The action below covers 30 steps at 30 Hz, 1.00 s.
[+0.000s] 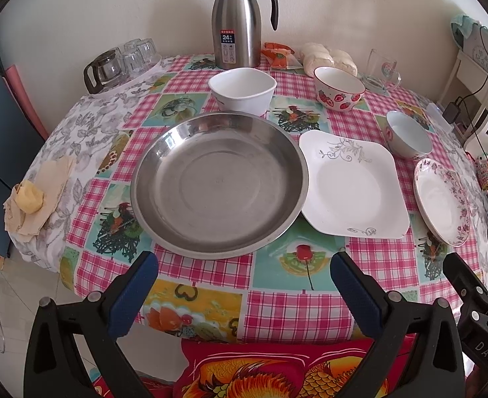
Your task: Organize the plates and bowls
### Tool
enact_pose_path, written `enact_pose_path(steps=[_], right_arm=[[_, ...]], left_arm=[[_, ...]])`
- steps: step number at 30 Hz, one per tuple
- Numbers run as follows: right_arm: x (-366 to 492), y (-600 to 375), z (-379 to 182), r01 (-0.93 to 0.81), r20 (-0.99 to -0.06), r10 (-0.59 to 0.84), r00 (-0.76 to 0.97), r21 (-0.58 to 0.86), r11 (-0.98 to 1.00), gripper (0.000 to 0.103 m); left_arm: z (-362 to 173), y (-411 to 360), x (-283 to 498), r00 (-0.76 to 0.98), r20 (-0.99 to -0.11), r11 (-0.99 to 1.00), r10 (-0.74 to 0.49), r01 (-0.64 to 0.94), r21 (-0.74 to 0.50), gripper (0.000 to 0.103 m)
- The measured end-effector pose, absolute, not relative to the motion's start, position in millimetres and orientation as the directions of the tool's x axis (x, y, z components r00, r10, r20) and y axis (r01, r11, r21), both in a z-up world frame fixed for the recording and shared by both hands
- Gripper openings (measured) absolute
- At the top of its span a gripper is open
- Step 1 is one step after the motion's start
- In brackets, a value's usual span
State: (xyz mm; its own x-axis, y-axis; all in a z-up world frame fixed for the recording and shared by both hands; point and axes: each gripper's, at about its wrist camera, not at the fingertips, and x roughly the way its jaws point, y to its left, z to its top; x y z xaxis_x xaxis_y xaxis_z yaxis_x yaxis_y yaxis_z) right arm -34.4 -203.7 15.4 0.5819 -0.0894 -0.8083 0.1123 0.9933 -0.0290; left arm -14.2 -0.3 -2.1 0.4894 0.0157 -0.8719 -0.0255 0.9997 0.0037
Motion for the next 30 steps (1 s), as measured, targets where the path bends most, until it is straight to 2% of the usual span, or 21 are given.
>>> enact_pose_path(steps=[5,15,30], right_arm=[[-31,-209,13,0.106,-0.825,-0.051,0.564,0.011,0.994,0.103],[-17,-216,8,0.125,-0.852,-0.012,0.524,0.063,0.990,0.103],[52,-192,33,0.099,-0.790,0.075,0.608,0.169,0.981,0.103]], left_arm=[[-8,9,-5,0.436,-0.898,0.996,-0.052,-0.037,-0.075,0.103],[-16,12,11,0.390,-0.915,0.989,-0.100,-0.057,-0.133,0.103],[8,77,66,0.486,-0.871,0.964,-0.075,-0.187,-0.187,0.103]])
